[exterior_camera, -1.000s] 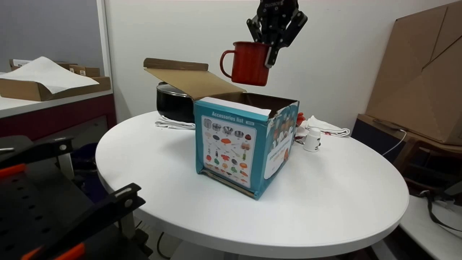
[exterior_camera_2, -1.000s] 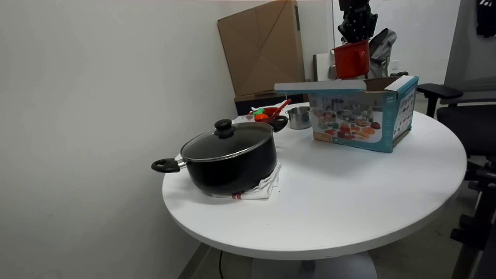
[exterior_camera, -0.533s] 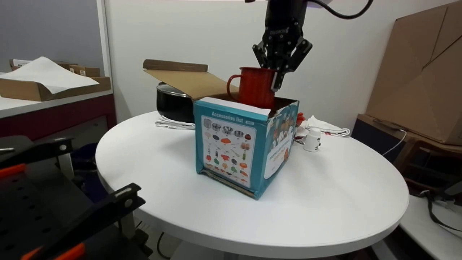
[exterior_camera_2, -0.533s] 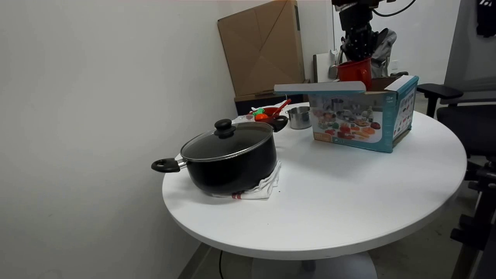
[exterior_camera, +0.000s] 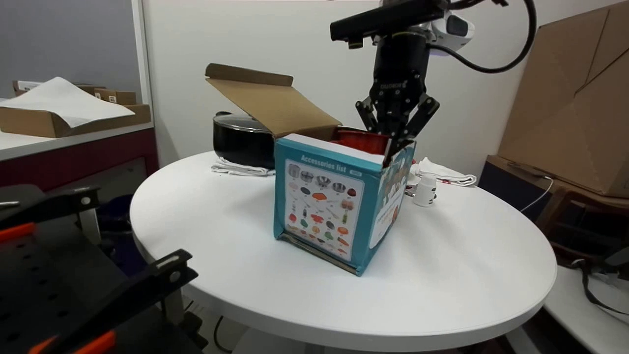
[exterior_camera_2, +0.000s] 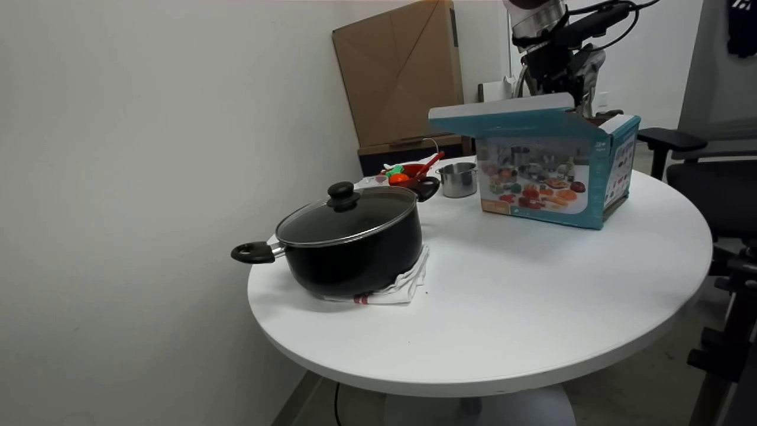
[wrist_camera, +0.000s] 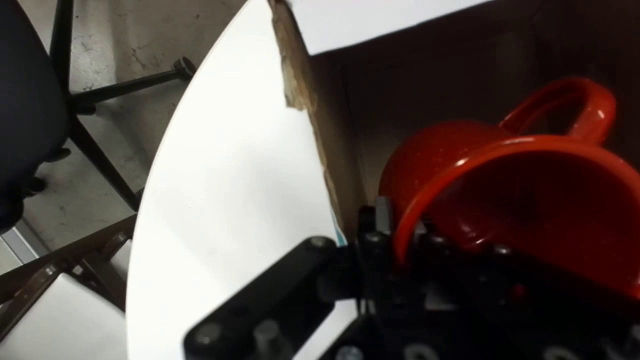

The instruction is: Put the red mug, salt shaker, silver pot, and silver lid in the box then close it

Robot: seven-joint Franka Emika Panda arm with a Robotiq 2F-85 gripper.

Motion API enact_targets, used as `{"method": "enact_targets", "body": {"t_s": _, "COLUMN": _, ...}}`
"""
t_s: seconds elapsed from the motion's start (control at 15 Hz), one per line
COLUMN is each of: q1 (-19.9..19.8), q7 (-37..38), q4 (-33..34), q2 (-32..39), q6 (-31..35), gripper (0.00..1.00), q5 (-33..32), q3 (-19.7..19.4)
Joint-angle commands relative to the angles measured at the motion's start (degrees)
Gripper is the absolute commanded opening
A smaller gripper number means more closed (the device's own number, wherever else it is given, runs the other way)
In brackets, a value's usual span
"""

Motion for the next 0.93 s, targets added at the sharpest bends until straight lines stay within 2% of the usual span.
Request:
{"method": "enact_targets", "body": {"t_s": 0.0, "q1": 0.8, "q7": -2.0, "q4": 0.7, "q2": 1.8, "q6": 1.2, "gripper": 0.01, "q5": -2.4, "q3": 0.6}}
{"method": "enact_targets", "body": {"t_s": 0.4, "q1": 2.5, "q7": -4.2, "q4": 0.0, "q2": 2.7, "q6": 4.3, "gripper": 0.01, "q5": -2.5, "q3": 3.2}}
{"method": "enact_targets", "body": {"t_s": 0.87, "q1": 3.3, "q7": -5.1, "q4": 0.4, "q2": 6.4, "q6": 11.1, "gripper": 0.01, "q5": -6.3, "q3": 2.4}}
